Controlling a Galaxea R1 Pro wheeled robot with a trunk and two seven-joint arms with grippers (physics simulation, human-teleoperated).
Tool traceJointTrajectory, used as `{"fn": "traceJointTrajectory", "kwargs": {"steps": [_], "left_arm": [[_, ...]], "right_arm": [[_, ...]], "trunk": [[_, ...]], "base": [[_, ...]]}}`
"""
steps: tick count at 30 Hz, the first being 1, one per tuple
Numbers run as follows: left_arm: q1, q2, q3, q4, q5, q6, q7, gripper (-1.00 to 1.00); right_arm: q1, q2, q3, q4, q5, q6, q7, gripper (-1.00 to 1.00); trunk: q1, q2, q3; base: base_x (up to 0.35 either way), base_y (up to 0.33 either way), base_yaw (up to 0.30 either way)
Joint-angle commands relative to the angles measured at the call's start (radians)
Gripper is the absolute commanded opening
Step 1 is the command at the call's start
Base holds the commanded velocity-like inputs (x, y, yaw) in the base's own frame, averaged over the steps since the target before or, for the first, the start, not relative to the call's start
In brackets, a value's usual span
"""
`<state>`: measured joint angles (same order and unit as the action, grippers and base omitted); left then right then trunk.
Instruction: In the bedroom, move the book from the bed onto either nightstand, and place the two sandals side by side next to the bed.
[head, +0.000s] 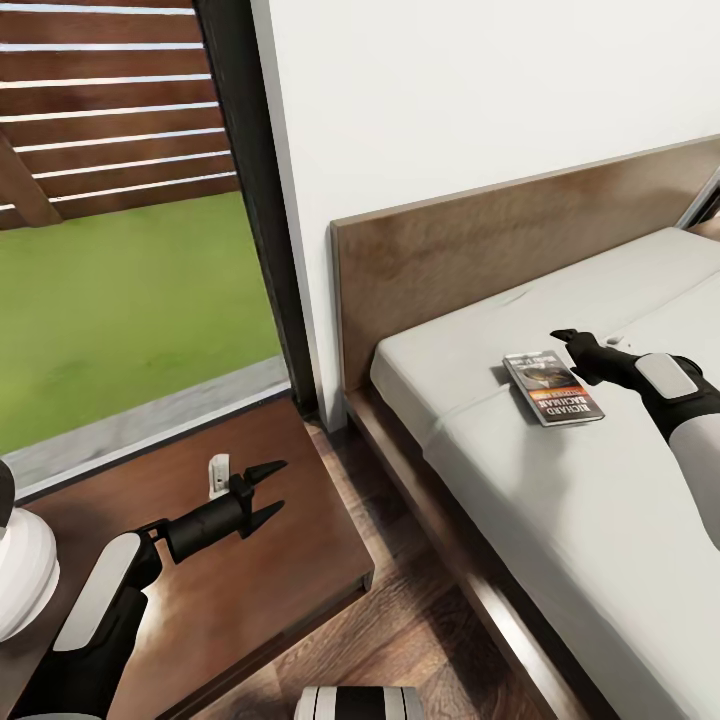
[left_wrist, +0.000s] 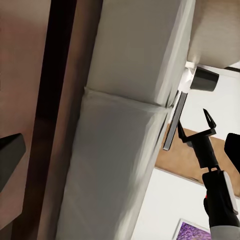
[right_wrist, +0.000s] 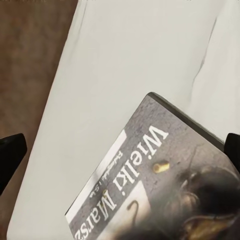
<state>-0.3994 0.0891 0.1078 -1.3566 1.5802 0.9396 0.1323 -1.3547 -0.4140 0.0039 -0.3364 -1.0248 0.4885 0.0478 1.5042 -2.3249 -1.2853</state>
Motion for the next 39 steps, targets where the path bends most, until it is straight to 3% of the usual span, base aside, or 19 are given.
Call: {"fn": "traceJointTrajectory", "kwargs": {"steps": [1,39], "left_arm": [[-0.001,0.0,0.001,-0.001,0.011,0.004,0.01,1.0],[-0.001,0.0,0.001,0.001,0.011,0.019,0.01,1.0]], "right_arm": [[0.0,-0.001,0.005,0.011,0.018,0.002,0.0,1.0],[0.0,-0.006,0.001,0.013,0.019,0.002,-0.002,1.0]], "trunk": [[0.0,0.0,-0.001],[0.0,0.0,-0.001]], "base": [[0.0,0.0,0.0],[0.0,0.0,0.0]]}}
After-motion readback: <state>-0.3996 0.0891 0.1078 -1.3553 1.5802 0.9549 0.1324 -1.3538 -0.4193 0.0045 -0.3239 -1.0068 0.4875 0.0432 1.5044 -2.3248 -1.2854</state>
